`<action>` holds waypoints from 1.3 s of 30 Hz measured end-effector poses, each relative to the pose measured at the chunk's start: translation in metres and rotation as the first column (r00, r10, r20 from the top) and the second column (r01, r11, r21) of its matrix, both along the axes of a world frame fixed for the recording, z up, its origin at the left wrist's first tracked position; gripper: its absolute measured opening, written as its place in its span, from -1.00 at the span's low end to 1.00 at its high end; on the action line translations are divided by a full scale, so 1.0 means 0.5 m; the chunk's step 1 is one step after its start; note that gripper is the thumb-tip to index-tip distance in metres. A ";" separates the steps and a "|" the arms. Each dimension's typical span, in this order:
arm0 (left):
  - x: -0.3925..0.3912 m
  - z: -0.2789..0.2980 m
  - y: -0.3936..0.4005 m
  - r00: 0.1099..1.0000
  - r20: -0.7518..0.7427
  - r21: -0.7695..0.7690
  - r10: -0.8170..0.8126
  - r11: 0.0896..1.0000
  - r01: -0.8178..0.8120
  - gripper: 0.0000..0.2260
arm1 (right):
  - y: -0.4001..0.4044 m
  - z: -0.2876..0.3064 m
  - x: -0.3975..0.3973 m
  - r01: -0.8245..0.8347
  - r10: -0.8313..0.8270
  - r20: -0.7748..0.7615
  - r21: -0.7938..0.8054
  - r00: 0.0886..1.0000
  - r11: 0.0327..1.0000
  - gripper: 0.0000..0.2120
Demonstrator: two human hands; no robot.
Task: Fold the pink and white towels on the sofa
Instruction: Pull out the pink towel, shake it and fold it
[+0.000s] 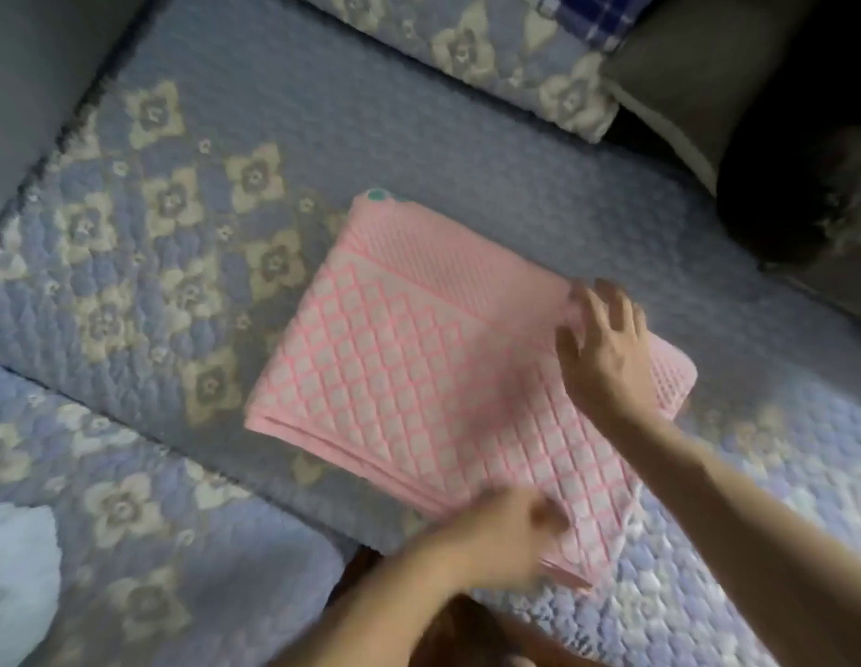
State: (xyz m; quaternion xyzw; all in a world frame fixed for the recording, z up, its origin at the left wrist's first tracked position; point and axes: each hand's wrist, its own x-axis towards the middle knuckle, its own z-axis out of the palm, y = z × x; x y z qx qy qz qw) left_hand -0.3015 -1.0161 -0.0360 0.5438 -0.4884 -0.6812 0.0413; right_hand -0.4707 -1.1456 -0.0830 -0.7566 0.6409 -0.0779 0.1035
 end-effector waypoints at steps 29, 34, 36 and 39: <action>0.289 -0.192 -0.501 0.546 0.426 -0.806 0.721 0.577 -0.133 -0.54 | 0.144 -0.094 -0.069 0.147 -0.140 -0.105 0.057 0.985 0.988 -0.40; 0.231 -0.222 -0.350 0.627 0.736 -0.661 0.255 0.467 0.587 -0.45 | 0.094 -0.093 -0.049 0.401 -0.416 -0.109 -0.138 0.903 0.906 -0.47; 0.249 -0.256 -0.325 0.547 0.821 -0.536 0.163 0.552 0.639 -0.42 | 0.071 -0.107 -0.089 0.537 -0.530 -0.125 0.032 0.839 0.843 -0.43; 0.260 -0.273 -0.344 0.516 0.848 -0.479 0.121 0.593 0.647 -0.38 | 0.047 -0.129 -0.181 0.601 -0.610 -0.087 0.330 0.787 0.728 -0.29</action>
